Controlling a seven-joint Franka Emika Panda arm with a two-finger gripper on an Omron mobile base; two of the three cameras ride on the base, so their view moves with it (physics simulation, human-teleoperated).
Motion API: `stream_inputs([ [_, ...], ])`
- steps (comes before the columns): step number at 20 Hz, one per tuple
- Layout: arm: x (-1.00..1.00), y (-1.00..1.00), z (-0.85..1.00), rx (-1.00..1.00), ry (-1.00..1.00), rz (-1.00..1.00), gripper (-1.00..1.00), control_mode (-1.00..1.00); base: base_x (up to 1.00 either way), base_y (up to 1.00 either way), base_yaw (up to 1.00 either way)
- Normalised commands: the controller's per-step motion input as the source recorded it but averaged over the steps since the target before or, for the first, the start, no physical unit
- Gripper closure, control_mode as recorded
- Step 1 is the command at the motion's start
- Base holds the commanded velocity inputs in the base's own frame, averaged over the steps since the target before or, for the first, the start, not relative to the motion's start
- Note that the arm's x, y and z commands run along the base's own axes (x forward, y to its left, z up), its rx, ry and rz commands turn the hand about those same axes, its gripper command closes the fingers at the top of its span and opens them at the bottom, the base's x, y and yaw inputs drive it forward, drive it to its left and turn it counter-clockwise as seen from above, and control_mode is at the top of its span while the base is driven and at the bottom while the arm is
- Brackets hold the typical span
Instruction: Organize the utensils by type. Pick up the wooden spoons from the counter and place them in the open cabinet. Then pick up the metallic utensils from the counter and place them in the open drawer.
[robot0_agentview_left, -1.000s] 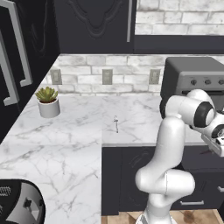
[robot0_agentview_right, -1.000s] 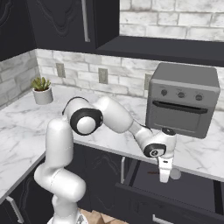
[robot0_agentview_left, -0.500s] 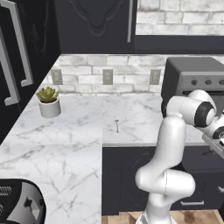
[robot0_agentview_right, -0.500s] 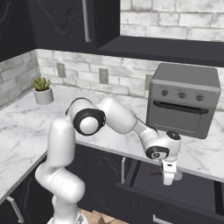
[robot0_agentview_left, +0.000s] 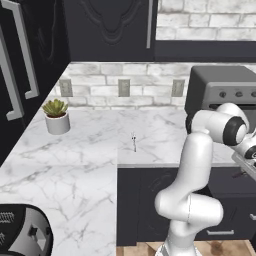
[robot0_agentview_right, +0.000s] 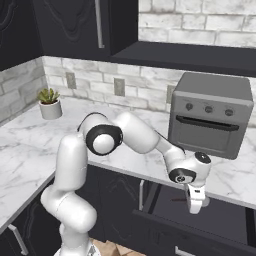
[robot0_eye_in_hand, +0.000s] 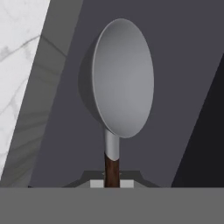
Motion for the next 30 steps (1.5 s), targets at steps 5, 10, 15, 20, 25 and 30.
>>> stream_inputs([
  [5,-0.74,-0.14,-0.29,0.08,-0.03,-0.01,1.0,-1.0,0.0,0.0,0.0],
  [10,-0.65,-0.1,-0.23,0.14,-0.1,-0.05,1.0,-1.0,0.0,0.0,0.0],
  [15,-0.35,0.0,-0.27,0.19,-0.15,-0.04,1.0,-1.0,0.0,0.0,0.0],
  [20,-0.24,0.0,-0.31,0.1,-0.05,-0.03,1.0,-1.0,0.0,0.0,0.0],
  [25,-0.49,0.0,-0.34,0.02,-0.09,-0.01,1.0,-1.0,0.0,0.0,0.0],
  [30,-0.59,0.01,-0.44,0.0,-0.08,-0.02,1.0,-1.0,0.0,0.0,0.0],
])
